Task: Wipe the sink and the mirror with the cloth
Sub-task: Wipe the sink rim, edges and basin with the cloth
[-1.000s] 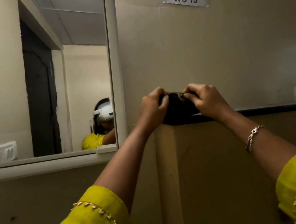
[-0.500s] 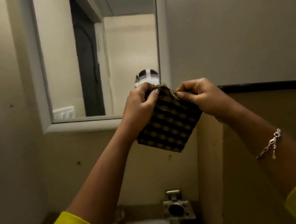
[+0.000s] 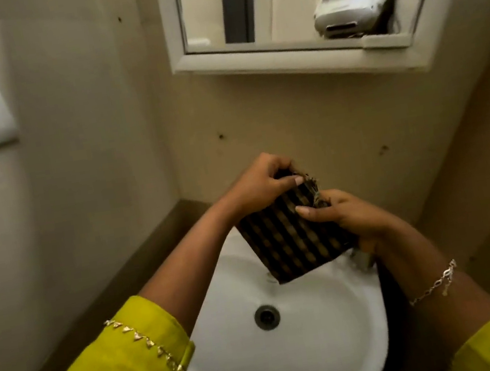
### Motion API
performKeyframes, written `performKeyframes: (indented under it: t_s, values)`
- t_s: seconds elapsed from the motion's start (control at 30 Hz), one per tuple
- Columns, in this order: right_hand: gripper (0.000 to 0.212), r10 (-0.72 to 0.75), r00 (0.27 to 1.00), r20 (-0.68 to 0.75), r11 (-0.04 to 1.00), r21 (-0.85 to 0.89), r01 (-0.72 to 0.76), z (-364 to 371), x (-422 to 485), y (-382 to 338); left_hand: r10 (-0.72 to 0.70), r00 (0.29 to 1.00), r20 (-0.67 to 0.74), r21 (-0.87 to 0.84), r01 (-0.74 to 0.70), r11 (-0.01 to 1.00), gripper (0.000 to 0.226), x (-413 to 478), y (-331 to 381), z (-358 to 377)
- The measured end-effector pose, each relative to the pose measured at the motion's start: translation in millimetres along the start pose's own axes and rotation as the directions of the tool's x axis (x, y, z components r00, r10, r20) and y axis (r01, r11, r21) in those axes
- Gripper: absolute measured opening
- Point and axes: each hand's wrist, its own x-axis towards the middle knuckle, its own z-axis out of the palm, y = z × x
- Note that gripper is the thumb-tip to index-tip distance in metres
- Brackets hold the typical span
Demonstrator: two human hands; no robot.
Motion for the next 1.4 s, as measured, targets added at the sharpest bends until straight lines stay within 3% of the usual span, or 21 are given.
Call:
performKeyframes:
  t_s: [0.1, 0.2, 0.27, 0.33, 0.4, 0.47, 0.53, 0.63, 0.83, 0.9, 0.97, 1.07, 1.13, 1.17, 1.2, 1.33, 1.4]
  values:
    - [0.034, 0.147, 0.988, 0.039, 0.982, 0.113, -0.151, 21.3, 14.1, 33.8, -0.081, 0.996, -0.041, -0.060, 0.078, 0.995, 0.007, -11.5, -36.3, -2.6]
    - [0.023, 0.293, 0.956, 0.032, 0.914, 0.285, -0.290, 44.6, 28.8, 69.9, -0.210, 0.951, -0.227, -0.152, 0.178, 0.972, 0.011, -33.2, -85.3, -6.6]
    - [0.016, 0.383, 0.924, 0.015, 0.856, 0.370, -0.361, 59.6, 36.1, 92.4, -0.355, 0.853, -0.382, -0.203, 0.298, 0.933, 0.012, -54.3, -133.5, -4.4]
    - [0.014, 0.455, 0.891, 0.001, 0.804, 0.431, -0.411, 73.4, 45.6, 111.7, -0.516, 0.691, -0.506, -0.199, 0.489, 0.849, 0.014, -80.5, -186.5, 2.5]
    - [0.013, 0.513, 0.859, -0.013, 0.767, 0.457, -0.451, 85.0, 56.2, 126.1, -0.629, 0.548, -0.552, -0.151, 0.676, 0.721, 0.022, -106.4, -230.5, 14.5]
    - [0.014, 0.547, 0.837, -0.019, 0.744, 0.468, -0.476, 94.6, 68.0, 132.7, -0.704, 0.491, -0.513, -0.066, 0.795, 0.603, 0.039, -127.0, -259.1, 28.5]
    - [0.018, 0.553, 0.832, -0.049, 0.749, 0.467, -0.470, 102.9, 81.7, 132.7, -0.739, 0.494, -0.458, 0.032, 0.840, 0.542, 0.058, -140.7, -277.3, 43.6]
    - [0.028, 0.530, 0.836, -0.140, 0.798, 0.417, -0.435, 110.1, 109.0, 126.8, -0.741, 0.537, -0.404, 0.114, 0.833, 0.541, 0.071, -151.2, -291.9, 67.7]
    - [0.031, 0.375, 0.845, -0.381, 0.925, 0.097, -0.367, 102.9, 179.5, 108.0, -0.695, 0.513, -0.503, 0.102, 0.834, 0.542, 0.063, -157.9, -294.1, 87.8]
    - [0.028, 0.265, 0.828, -0.493, 0.934, -0.083, -0.349, 95.3, 204.3, 104.4, -0.699, 0.504, -0.508, 0.109, 0.842, 0.528, 0.063, -158.7, -294.9, 88.2]
    - [0.029, 0.086, 0.830, -0.552, 0.828, -0.424, -0.367, 87.3, 222.2, 108.4, -0.646, 0.553, -0.527, 0.183, 0.815, 0.549, 0.066, -159.0, -297.1, 89.0]
    - [0.039, -0.058, 0.925, -0.375, 0.454, -0.835, -0.309, 81.8, 231.1, 134.3, -0.632, 0.609, -0.479, 0.364, 0.793, 0.489, 0.073, -156.6, -305.6, 87.1]
    - [0.057, 0.083, 0.977, -0.197, 0.311, -0.926, -0.213, 79.8, 234.4, 169.8, -0.616, 0.641, -0.458, 0.420, 0.767, 0.485, 0.075, -151.8, -308.8, 80.6]
    - [0.069, 0.195, 0.965, -0.176, 0.254, -0.941, -0.223, 79.6, 235.5, 187.2, -0.606, 0.653, -0.454, 0.419, 0.757, 0.501, 0.074, -149.4, -311.3, 78.7]
    - [0.075, 0.236, 0.953, -0.190, 0.218, -0.945, -0.242, 79.6, 236.8, 199.2, -0.601, 0.661, -0.450, 0.405, 0.751, 0.522, 0.072, -147.0, -314.1, 77.8]
    - [0.058, -0.011, 0.956, -0.294, 0.245, -0.927, -0.283, 80.1, 250.2, 196.6, -0.580, 0.662, -0.475, 0.374, 0.749, 0.547, 0.067, -145.0, -317.7, 77.7]
    - [0.062, -0.015, 0.960, -0.281, 0.249, -0.930, -0.269, 75.7, 259.7, 196.2, -0.569, 0.662, -0.487, 0.365, 0.746, 0.556, 0.066, -144.7, -317.3, 77.0]
